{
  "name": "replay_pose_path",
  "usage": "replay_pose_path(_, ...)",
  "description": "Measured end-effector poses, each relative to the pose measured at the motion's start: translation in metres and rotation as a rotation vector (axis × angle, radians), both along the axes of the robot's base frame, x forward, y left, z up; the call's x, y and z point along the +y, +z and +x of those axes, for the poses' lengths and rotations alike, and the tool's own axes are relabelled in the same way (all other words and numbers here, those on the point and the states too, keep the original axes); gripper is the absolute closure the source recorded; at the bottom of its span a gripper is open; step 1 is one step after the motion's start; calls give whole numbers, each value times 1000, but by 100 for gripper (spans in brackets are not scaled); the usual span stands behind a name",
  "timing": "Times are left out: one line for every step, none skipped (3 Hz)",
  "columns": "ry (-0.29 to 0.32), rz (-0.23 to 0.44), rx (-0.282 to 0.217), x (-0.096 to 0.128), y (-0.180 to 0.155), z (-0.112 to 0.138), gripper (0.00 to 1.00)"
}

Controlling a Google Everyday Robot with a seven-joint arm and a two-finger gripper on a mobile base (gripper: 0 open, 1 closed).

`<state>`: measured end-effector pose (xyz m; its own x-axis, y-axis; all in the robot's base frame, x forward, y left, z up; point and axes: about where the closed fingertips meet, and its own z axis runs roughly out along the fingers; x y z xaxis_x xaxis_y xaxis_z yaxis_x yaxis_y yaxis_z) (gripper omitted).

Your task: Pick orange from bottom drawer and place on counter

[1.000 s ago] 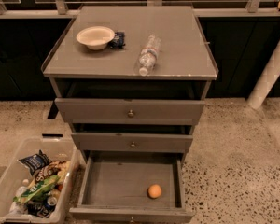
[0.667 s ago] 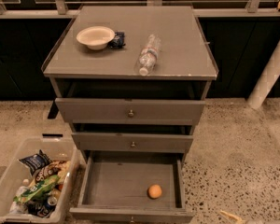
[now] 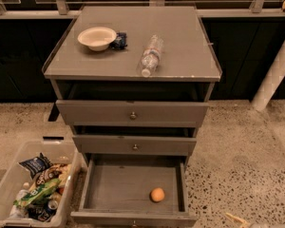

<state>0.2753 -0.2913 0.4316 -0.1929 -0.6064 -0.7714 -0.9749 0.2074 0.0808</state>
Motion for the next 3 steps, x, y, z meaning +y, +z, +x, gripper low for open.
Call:
replay_pose_path(-53,-41,-25,0,-10,13,0)
replay_pose_path(-91,-18,-98,18,-28,67,0)
replay_pose_path(-170,19,-224,10,-21,161,0)
